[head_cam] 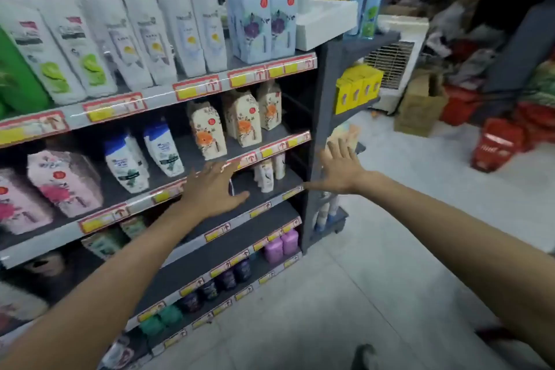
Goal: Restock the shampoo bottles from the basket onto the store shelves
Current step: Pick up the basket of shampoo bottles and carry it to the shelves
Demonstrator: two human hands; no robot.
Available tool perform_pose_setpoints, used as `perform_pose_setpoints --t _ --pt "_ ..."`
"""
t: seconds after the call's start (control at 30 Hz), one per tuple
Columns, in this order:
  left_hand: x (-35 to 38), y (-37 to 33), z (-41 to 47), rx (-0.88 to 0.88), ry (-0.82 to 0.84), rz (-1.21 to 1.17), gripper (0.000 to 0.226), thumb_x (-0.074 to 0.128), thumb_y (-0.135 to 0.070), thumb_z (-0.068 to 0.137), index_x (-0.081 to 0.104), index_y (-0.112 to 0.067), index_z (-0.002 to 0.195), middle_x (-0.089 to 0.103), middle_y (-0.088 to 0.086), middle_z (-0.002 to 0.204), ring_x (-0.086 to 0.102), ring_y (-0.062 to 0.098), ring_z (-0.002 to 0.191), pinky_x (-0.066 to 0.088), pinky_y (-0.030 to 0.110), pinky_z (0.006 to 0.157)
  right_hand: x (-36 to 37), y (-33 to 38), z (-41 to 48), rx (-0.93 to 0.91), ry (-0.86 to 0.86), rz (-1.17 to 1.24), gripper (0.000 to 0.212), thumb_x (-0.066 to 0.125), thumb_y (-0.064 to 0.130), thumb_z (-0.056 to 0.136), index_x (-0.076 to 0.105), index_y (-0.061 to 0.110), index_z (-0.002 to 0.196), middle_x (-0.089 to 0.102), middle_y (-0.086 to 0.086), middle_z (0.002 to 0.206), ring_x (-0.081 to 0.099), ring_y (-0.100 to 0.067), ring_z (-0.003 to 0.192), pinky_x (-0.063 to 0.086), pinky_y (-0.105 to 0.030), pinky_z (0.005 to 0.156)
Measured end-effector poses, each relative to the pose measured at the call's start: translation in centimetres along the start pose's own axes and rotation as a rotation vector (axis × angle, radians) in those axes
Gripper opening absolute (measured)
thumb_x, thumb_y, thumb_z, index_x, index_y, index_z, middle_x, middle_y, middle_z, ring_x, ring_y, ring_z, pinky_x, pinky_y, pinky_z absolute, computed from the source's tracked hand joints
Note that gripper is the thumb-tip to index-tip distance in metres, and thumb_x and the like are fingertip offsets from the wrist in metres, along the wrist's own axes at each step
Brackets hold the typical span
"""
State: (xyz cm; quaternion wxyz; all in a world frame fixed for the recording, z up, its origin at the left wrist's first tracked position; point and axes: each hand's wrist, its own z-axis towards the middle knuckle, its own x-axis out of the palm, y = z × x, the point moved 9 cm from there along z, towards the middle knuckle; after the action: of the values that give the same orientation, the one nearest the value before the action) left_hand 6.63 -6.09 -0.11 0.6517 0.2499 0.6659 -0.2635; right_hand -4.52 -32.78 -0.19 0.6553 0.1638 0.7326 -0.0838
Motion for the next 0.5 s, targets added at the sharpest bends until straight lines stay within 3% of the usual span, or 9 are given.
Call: perform_pose_setpoints --t 0.17,0.3,0.5 --pt "1.4 -12.2 8.7 0.169 0.028 -0.002 0.093 0.034 -0.08 0.077 0.023 -0.036 0.158 0.039 0.001 0.157 0.042 0.029 0.141 0.046 0.051 0.105 2.2 -15.3 3.0 0.132 -0.009 -0.019 0.118 0.045 0.091 0.076 0.005 0.022 0.164 0.0 -0.019 0.17 -0.01 -0.043 0.155 0.005 -0.056 0.125" --pt "3.7 -23.0 17.2 0.233 0.147 0.051 0.092 0.042 -0.079 0.085 0.011 -0.038 0.162 0.022 0.003 0.168 0.033 0.029 0.149 0.044 0.048 0.109 4.8 -26.5 5.4 0.162 0.069 0.028 0.117 0.041 0.091 0.079 0.0 0.022 0.164 -0.003 -0.016 0.17 -0.013 -0.042 0.155 0.002 -0.055 0.125" --pt "3.6 -38.8 28.5 0.323 0.207 0.054 0.09 0.04 -0.078 0.083 0.012 -0.043 0.161 0.019 -0.002 0.169 0.031 0.027 0.151 0.042 0.044 0.11 5.3 -43.6 5.7 0.296 0.12 0.089 0.113 0.044 0.087 0.081 0.003 0.02 0.163 0.002 -0.019 0.17 -0.011 -0.044 0.155 0.002 -0.055 0.125"
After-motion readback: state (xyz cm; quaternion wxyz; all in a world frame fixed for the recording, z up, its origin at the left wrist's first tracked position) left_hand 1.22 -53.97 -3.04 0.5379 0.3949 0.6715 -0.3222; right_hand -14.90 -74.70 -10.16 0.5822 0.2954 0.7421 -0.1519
